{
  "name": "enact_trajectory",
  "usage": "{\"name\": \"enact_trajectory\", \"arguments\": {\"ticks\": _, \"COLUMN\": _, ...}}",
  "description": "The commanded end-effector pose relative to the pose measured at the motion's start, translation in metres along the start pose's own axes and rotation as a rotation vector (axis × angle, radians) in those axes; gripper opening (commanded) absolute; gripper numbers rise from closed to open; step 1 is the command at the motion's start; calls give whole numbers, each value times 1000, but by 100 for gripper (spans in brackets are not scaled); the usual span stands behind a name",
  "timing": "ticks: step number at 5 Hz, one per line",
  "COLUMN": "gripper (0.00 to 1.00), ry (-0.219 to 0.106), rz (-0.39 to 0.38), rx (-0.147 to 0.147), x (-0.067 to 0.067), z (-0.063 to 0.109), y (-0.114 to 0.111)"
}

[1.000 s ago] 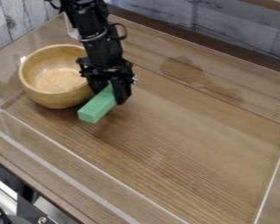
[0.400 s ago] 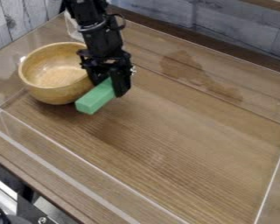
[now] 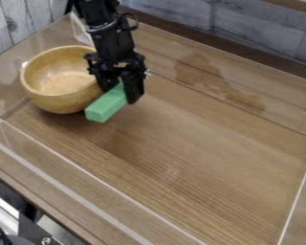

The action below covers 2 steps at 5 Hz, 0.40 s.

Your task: Move green object from inside the wooden bowl to the table next to it

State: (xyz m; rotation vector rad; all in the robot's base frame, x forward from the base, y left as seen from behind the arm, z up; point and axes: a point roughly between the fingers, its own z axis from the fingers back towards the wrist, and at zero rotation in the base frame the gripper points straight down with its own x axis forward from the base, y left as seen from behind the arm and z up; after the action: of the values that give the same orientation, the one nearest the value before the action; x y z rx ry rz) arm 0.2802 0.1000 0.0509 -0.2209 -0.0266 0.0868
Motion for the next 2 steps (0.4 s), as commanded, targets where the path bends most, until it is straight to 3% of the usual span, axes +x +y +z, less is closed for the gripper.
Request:
{"name": "enact_trajectory", "arguments": {"ticks": 1, "gripper": 0, "ry": -70, "rz": 29, "rx": 44, "x": 12, "z": 27, "y": 3}}
{"name": "enact_trajectory", "arguments": {"ticks": 2, "gripper": 0, "ry": -69, "rz": 46, "rx": 46, "x": 15, "z": 31, "y": -5}}
